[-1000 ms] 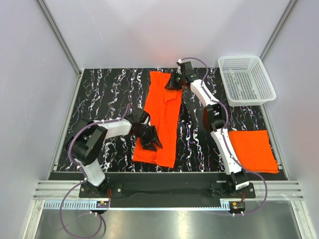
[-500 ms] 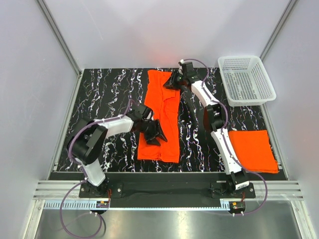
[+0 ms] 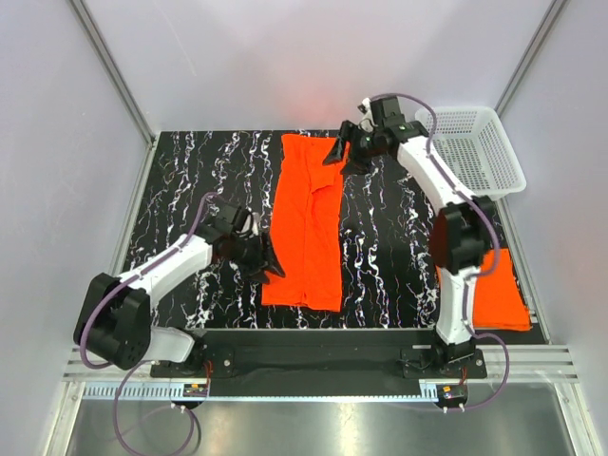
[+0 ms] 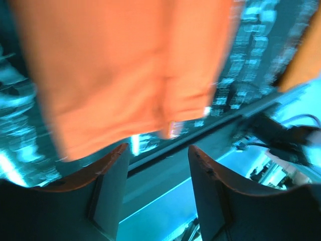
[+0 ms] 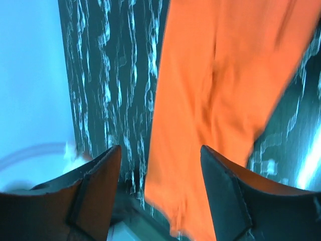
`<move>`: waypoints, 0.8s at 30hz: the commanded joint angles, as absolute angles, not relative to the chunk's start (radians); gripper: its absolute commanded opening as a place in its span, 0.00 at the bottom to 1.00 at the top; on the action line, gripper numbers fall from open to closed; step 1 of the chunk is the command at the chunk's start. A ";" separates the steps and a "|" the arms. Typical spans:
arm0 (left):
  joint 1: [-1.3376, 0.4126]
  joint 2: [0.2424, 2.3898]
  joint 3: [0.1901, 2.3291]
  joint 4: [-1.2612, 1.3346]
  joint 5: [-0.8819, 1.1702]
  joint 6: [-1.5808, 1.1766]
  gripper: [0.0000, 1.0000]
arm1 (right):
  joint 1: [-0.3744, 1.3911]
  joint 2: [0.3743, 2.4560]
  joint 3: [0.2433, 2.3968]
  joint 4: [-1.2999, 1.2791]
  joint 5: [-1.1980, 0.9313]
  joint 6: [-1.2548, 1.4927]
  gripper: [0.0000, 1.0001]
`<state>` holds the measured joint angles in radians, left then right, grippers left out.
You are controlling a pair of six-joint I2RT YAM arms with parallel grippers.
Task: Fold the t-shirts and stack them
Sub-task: Fold the tshirt
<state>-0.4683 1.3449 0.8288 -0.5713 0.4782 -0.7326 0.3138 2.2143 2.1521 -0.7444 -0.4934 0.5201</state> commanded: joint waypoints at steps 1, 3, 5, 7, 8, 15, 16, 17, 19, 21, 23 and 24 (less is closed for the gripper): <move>-0.402 1.333 0.798 -0.673 0.470 -0.602 0.57 | 0.324 2.015 1.832 -0.778 -0.551 0.479 0.72; -0.361 1.342 0.805 -0.724 0.437 -0.555 0.59 | 0.334 1.877 1.582 -0.720 -0.577 0.488 0.73; -0.339 1.348 0.810 -0.739 0.413 -0.529 0.59 | 0.342 1.745 1.423 -0.662 -0.591 0.500 0.75; -0.321 1.359 0.816 -0.741 0.397 -0.515 0.60 | 0.356 1.668 1.200 -0.611 -0.630 0.523 0.75; -0.318 1.368 0.824 -0.741 0.397 -0.502 0.60 | 0.363 1.607 1.136 -0.570 -0.641 0.531 0.75; -0.311 1.477 0.822 -0.727 0.365 -0.437 0.59 | 0.445 1.436 0.705 -0.362 -0.669 0.646 0.75; -0.311 1.492 0.816 -0.718 0.368 -0.434 0.59 | 0.454 1.427 0.683 -0.341 -0.670 0.661 0.75; -0.310 1.503 0.815 -0.709 0.382 -0.433 0.59 | 0.465 1.414 0.661 -0.303 -0.672 0.679 0.74; -0.311 1.526 0.812 -0.703 0.399 -0.434 0.59 | 0.471 1.404 0.597 -0.247 -0.689 0.736 0.72; -0.311 1.537 0.804 -0.686 0.413 -0.446 0.59 | 0.482 1.407 0.552 -0.180 -0.695 0.781 0.70; -0.311 1.546 0.792 -0.670 0.419 -0.459 0.59 | 0.492 1.427 0.537 -0.137 -0.689 0.793 0.69; -0.311 1.546 0.785 -0.666 0.419 -0.463 0.59 | 0.502 1.437 0.529 -0.127 -0.681 0.802 0.68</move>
<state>-0.3157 1.5406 0.7956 -0.7055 0.3962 -0.4671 0.4770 1.4319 0.5430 -0.2611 -0.6605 0.7387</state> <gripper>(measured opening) 0.591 0.683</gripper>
